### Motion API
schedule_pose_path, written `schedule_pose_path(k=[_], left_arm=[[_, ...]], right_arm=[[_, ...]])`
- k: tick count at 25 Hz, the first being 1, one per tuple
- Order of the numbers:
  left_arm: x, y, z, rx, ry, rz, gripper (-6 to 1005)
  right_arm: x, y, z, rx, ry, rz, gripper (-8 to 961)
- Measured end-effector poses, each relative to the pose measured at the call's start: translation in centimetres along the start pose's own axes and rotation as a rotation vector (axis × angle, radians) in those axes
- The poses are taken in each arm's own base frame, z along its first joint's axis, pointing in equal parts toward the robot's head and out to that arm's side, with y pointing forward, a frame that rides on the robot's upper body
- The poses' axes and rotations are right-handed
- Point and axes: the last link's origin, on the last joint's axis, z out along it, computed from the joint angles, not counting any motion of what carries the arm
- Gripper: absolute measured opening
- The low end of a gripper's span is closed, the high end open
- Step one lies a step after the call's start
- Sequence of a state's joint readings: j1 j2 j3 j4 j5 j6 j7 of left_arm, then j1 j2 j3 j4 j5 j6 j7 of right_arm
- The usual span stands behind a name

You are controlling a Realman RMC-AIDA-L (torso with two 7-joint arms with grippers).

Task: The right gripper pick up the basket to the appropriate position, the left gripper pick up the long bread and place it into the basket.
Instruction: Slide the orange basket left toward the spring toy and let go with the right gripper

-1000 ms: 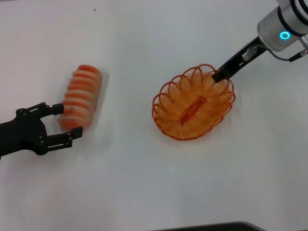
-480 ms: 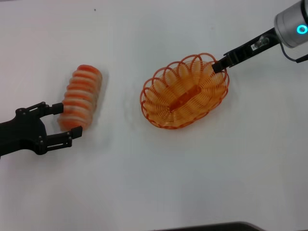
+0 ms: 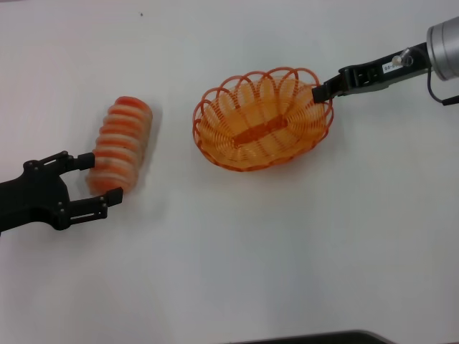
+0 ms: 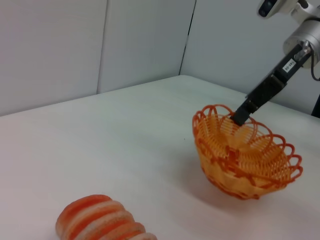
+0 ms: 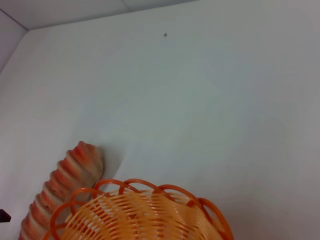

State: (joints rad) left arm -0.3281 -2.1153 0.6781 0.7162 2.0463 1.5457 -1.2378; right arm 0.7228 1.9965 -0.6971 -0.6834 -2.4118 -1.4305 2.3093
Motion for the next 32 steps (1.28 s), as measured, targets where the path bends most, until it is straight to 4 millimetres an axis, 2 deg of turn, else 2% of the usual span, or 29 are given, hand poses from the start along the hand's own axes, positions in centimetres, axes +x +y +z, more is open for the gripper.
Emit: schedule_pose_path(k=[6,20,32], left_arm=[[0.0,0.0,0.0,0.001,-0.002,0.003,857],[-0.2,0.0,-0.1,0.004,-0.003,-0.001,857],[-0.4,0.1,-0.1,-0.001,-0.018,-0.003,856]], right_arm=[[0.5,0.2,1.2,-0.013,-0.007,0.056,70],[0.5,0.8,2.8,-0.024,-0.015,0.163,67],[0.6,0.5,3.0,0.002,-0.023,0.173,72]])
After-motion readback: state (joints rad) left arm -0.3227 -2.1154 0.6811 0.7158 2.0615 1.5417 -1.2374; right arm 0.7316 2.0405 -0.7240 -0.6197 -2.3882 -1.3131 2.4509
